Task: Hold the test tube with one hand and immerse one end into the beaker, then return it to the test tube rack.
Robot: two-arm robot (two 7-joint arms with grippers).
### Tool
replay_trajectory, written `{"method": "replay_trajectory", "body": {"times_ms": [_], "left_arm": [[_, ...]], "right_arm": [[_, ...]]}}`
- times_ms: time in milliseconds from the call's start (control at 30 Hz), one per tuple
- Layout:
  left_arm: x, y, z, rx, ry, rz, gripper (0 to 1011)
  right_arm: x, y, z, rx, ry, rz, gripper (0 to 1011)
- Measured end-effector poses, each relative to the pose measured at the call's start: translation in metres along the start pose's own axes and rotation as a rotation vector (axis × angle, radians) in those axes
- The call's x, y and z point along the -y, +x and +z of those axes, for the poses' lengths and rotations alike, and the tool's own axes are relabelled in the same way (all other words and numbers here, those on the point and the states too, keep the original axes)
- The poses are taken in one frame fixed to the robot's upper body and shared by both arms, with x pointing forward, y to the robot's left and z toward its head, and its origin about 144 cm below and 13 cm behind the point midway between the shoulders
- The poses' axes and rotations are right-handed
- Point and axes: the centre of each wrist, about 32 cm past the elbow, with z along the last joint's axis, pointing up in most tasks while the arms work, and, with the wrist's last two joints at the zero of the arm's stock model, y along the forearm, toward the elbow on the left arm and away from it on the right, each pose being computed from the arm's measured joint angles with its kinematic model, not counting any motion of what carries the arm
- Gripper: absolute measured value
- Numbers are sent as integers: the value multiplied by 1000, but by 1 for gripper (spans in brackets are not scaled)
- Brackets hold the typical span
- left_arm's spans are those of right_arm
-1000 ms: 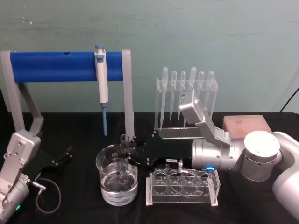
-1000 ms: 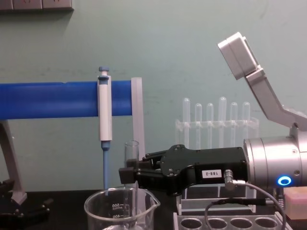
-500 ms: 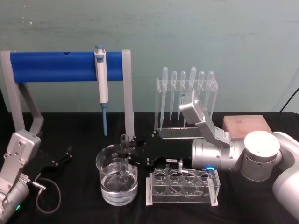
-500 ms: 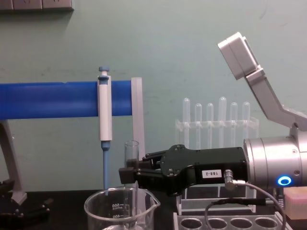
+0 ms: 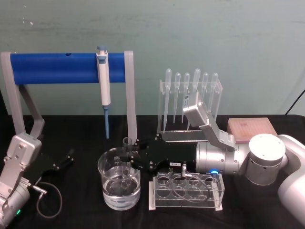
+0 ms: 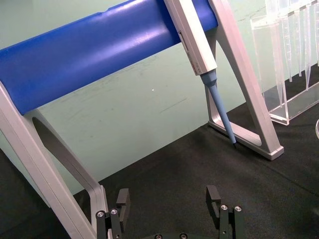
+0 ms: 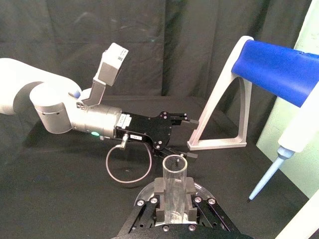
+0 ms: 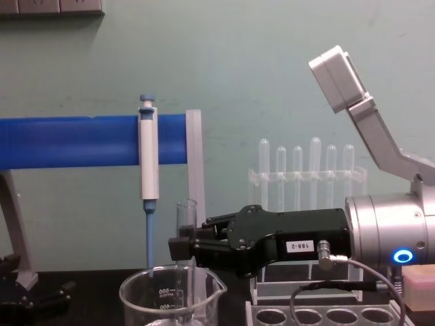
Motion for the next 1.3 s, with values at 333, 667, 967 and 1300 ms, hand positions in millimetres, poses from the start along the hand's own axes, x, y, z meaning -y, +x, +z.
{"method": "replay_trajectory", "body": {"times_ms": [333,667,967,1300], "left_arm": [[0,0,0,0,0,0,1000],[0,0,0,0,0,0,1000],[0,0,0,0,0,0,1000],[0,0,0,0,0,0,1000]], "right_arm": [[0,0,0,0,0,0,241],[0,0,0,0,0,0,241],[0,0,0,0,0,0,241],[0,0,0,0,0,0,239]]}}
